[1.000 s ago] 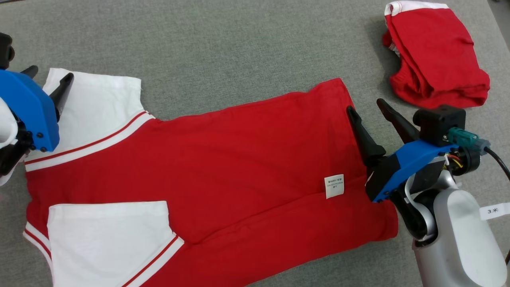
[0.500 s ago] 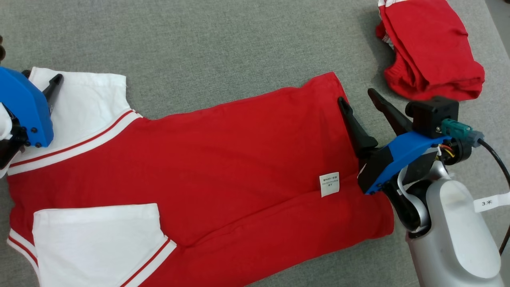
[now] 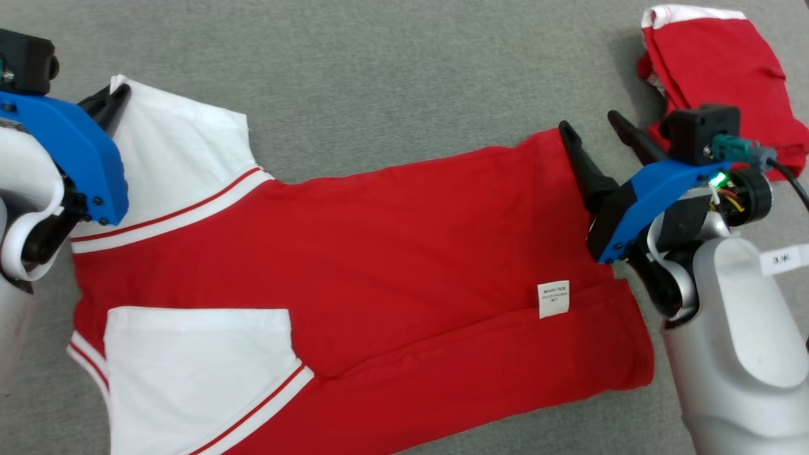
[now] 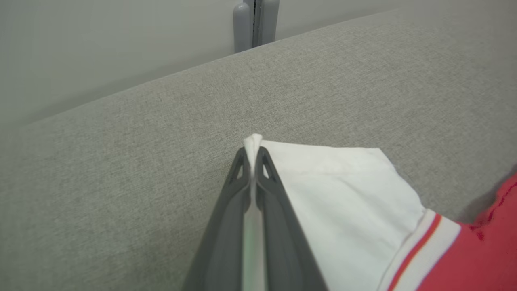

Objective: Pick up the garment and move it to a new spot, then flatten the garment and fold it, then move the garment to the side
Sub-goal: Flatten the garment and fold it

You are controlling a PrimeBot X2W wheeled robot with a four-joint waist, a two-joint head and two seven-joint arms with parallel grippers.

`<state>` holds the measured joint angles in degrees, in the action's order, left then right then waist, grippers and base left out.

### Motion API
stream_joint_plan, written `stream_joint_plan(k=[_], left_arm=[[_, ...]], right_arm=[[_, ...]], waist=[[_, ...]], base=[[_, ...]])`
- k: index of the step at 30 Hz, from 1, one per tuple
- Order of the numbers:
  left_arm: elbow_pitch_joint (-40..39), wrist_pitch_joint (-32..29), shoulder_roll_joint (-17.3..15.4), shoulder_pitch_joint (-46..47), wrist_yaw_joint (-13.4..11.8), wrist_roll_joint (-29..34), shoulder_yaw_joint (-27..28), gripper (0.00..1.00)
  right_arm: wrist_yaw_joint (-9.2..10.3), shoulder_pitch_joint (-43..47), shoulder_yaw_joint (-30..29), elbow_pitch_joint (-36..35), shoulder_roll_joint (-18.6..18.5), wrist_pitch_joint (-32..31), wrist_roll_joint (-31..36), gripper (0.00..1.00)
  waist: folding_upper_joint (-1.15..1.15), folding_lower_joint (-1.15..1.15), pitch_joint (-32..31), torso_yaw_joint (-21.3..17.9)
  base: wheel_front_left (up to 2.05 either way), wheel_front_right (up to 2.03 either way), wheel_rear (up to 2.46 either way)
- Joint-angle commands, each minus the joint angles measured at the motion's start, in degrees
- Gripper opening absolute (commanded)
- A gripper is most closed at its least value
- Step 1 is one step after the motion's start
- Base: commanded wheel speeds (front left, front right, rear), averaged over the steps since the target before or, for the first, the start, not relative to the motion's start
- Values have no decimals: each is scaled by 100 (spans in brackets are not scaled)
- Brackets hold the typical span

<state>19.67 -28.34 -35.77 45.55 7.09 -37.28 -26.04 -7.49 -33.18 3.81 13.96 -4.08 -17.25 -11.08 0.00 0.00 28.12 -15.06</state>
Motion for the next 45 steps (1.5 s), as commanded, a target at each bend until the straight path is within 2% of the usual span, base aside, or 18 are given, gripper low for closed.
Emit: stream_joint_plan(k=[1,11,17,18,19,20,23,24,33,40,45], left_arm=[[-68,87,24,69,24,-33,-27,0],[-577,467,99,-66,47,-205,-306,0],[-875,606,122,-118,37,-295,-375,0],[-904,628,123,-119,38,-299,-379,0],[-930,636,124,-121,38,-302,-385,0],[-946,644,128,-127,38,-311,-391,0],[-977,691,136,-158,38,-340,-395,0],[-979,711,136,-174,38,-346,-398,0],[-1156,985,89,-569,2,-423,-397,0],[-1650,1302,4,-1241,-132,-551,-316,0],[-2153,1518,-74,-1935,-315,-622,-328,0]], right_arm=[[0,-175,-62,150,-67,-60,73,100],[0,-543,-328,1079,-236,-629,153,100],[0,-760,-543,1548,-190,-663,109,98],[0,-805,-549,1632,-181,-671,112,88],[0,-843,-536,1713,-177,-687,128,74],[0,-879,-516,1797,-169,-688,137,52],[0,-951,-471,2006,-142,-635,126,20],[0,-967,-451,2071,-144,-606,154,0],[0,-752,-436,2204,-294,-109,77,0],[0,-225,-377,1754,-406,220,-216,0],[0,399,-406,1294,-460,269,-358,0]], waist=[[0,0,-37,82],[0,0,-183,478],[0,0,-137,590],[0,0,-128,604],[0,0,-120,617],[0,0,-115,627],[0,0,-125,650],[0,0,-141,659],[0,0,-553,780],[0,0,-1051,857],[0,0,-1420,922]], base=[[0,0,0],[0,0,0],[0,0,0],[0,0,0],[0,0,0],[0,0,0],[0,0,0],[0,0,0],[0,0,0],[0,0,0],[0,0,0]])
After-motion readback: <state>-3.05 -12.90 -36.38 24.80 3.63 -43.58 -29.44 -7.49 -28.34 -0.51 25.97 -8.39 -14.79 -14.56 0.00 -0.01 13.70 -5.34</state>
